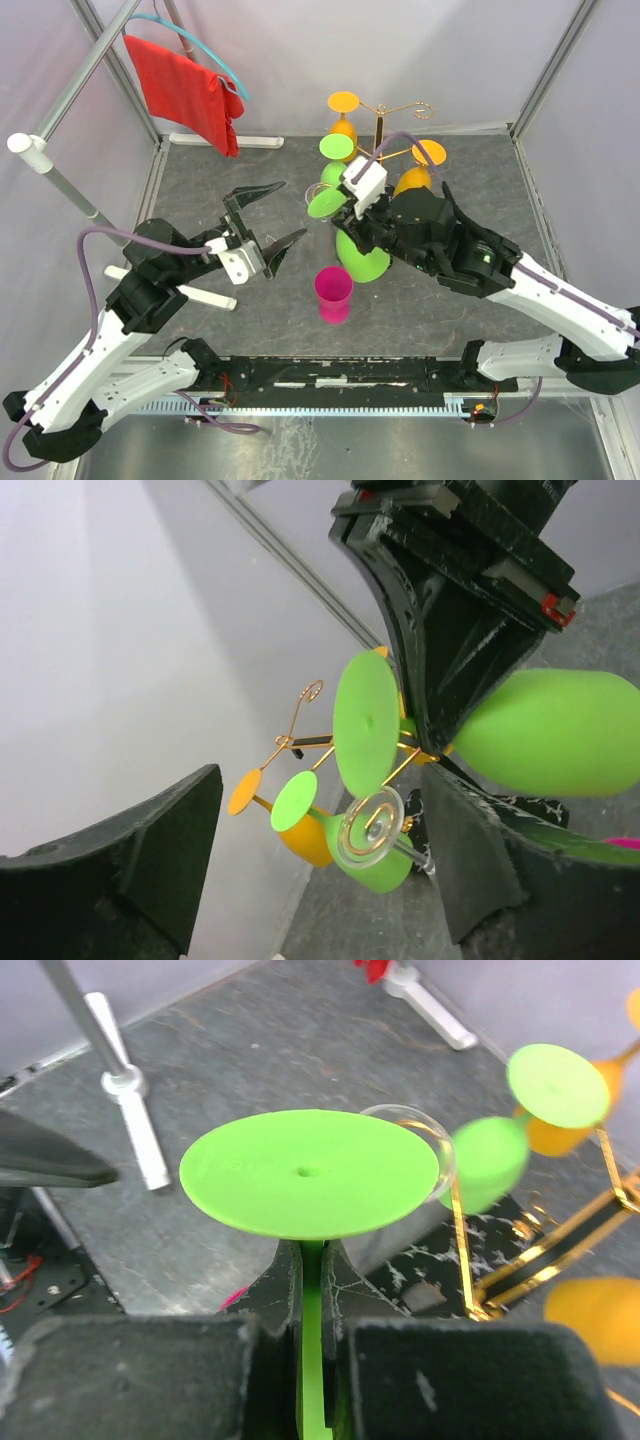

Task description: Place the wine glass upside down on the wine glass rack

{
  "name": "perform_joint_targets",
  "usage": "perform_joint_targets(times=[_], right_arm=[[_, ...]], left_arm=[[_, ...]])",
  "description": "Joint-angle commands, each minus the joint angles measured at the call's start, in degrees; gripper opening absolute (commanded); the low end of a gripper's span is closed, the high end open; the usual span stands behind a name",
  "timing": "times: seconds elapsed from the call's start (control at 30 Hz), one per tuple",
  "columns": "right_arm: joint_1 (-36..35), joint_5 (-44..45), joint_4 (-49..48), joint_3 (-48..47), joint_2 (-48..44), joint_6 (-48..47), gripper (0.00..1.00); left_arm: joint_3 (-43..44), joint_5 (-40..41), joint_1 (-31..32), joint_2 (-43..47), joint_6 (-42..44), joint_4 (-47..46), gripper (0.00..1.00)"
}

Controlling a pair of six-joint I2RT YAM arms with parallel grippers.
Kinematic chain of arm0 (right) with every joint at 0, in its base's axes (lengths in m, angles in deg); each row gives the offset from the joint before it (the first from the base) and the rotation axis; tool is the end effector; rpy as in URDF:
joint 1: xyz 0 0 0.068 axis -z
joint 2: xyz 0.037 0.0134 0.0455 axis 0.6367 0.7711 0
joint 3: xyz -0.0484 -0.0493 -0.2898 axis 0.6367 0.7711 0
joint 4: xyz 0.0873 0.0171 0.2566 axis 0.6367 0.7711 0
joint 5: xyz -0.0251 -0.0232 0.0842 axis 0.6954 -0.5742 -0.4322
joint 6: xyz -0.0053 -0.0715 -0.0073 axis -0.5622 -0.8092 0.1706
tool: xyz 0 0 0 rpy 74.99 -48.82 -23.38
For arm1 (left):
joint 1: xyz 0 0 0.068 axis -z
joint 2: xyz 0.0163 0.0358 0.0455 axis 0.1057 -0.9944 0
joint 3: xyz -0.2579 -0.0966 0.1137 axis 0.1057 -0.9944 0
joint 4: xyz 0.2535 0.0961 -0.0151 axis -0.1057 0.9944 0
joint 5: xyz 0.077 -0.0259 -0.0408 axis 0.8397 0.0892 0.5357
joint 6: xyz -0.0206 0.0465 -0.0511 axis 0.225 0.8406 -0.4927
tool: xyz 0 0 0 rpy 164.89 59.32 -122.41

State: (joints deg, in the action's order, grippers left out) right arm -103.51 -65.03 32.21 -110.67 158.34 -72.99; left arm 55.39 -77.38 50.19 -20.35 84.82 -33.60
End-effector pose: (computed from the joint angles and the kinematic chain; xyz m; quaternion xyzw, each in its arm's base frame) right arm 0.1329 0.2392 0.4809 -0.3379 0.7178 0.2493 0.5553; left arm 0.0981 -0.1278 0.4757 0.5369 0.3516 -0.1438 0.7533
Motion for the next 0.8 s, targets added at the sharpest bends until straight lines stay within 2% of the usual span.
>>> perform_joint_targets(times=[0.0, 0.03, 0.2, 0.3, 0.5, 0.67, 0.77], right_arm=[[0.08, 11.83, -0.88, -1.26, -6.33, -2.47, 0.01], [0.09, 13.45, -0.39, -2.09, -7.1, -3.15, 0.01], [1.24, 20.1, 2.77, -7.81, -8.1, -7.36, 0.01], [4.55, 20.3, 2.65, -9.45, -8.04, -9.84, 0.01], [14.03, 10.51, 2.46, -14.06, -3.26, -10.22, 0.01], [19.42, 3.0, 2.62, -22.17, 6.5, -9.97, 0.01], [25.73, -4.16, 0.82, -28.68, 12.54, -8.44, 0.01]], left_arm=[[-1.37, 1.6, 0.09, 1.84, -5.39, -2.65, 0.94], [-1.53, 1.26, 0.09, 2.27, -6.3, -2.51, 1.0], [-1.28, 2.17, 0.07, 2.74, -13.74, -2.8, 0.99], [0.24, 4.58, 0.09, 1.15, -17.06, -1.88, 0.99], [2.75, 6.09, 0.06, -3.16, -19.98, -0.67, 0.99], [1.24, 5.88, 0.08, -4.31, -21.16, -3.52, 0.99], [0.58, 6.29, 0.08, -4.61, -21.58, -4.64, 0.99]])
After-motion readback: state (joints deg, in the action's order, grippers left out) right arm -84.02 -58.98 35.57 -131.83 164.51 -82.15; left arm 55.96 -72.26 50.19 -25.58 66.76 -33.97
